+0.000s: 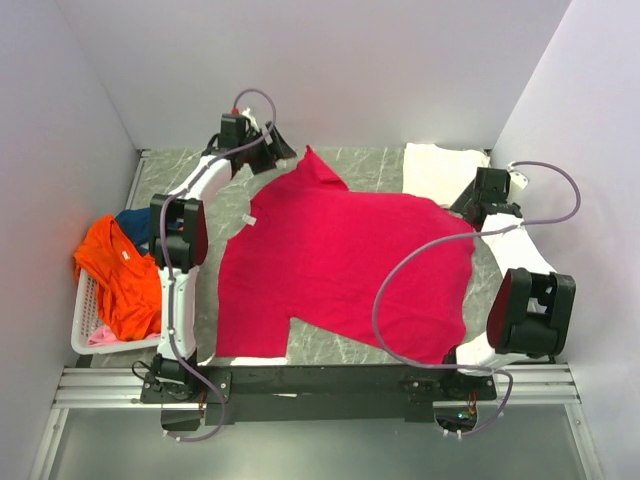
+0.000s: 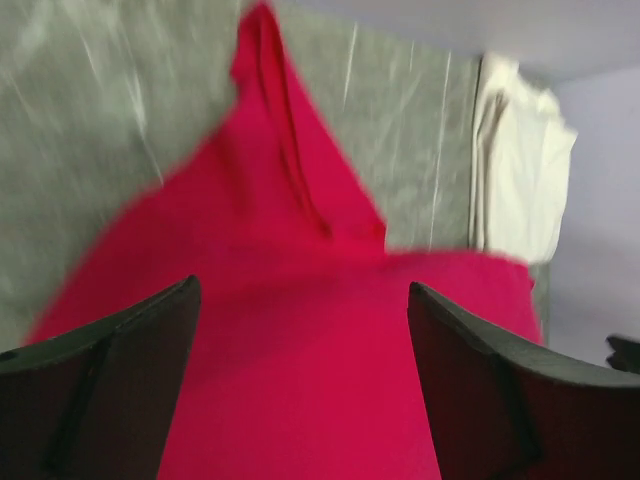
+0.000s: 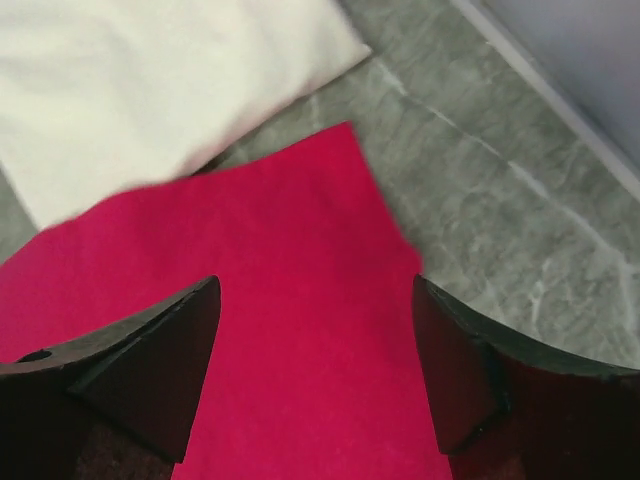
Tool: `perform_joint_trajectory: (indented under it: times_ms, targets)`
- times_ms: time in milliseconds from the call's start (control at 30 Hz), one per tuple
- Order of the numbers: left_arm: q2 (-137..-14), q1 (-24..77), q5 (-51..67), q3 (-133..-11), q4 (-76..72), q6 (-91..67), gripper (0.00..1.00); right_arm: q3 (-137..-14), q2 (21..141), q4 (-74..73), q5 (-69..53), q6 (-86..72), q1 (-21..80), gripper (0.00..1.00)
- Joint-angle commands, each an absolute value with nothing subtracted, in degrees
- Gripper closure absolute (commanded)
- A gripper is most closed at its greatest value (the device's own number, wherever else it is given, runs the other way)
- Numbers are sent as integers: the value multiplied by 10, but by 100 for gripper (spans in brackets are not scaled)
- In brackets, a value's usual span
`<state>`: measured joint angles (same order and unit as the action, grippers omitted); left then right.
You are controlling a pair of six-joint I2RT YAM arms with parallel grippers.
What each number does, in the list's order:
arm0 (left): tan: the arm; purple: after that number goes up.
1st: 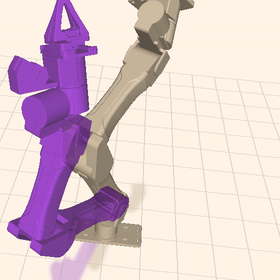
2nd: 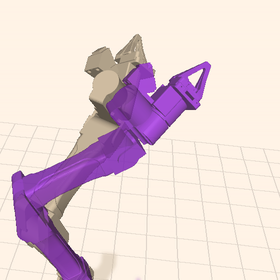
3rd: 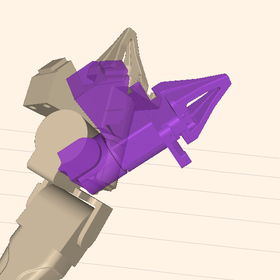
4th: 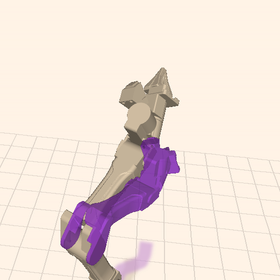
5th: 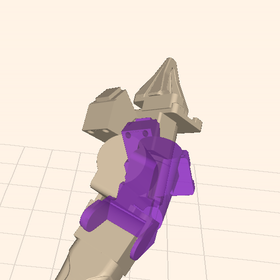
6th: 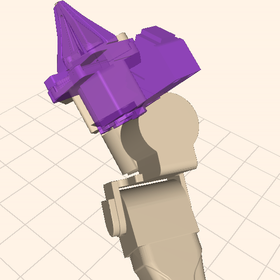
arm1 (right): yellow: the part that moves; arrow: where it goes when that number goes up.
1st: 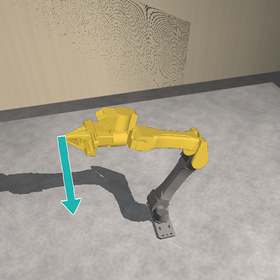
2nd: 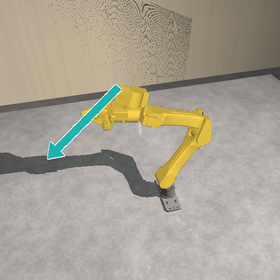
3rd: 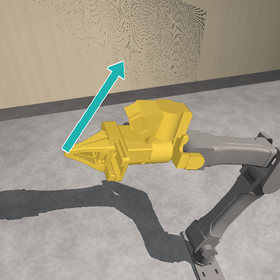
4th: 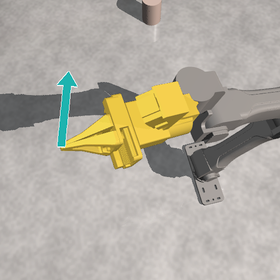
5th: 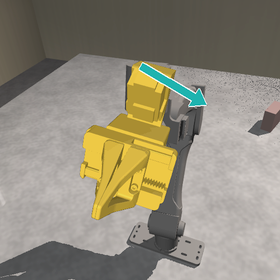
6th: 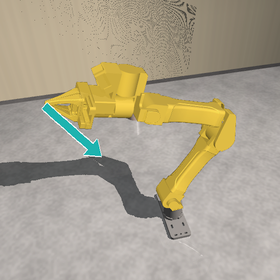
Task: Fold and stack the t-shirts
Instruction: Flatten the tshirt out
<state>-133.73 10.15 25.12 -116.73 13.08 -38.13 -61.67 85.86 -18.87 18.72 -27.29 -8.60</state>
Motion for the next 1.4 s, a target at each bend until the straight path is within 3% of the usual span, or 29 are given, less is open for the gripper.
perform_joint_trajectory:
  times_ms: [0,400,767,1367]
  targets:
    - [-1170,127,250,-1099,83,-348,11,-617,813,-162,140,-261,-84,16]
    - [-1001,168,150,-808,185,-333,10,-507,730,-231,-57,-292,-62,16]
    - [-991,168,157,-650,161,-367,11,-412,730,-231,-79,-299,-58,18]
    - [-1104,153,132,-682,160,-345,11,-470,886,-259,-40,-303,-58,21]
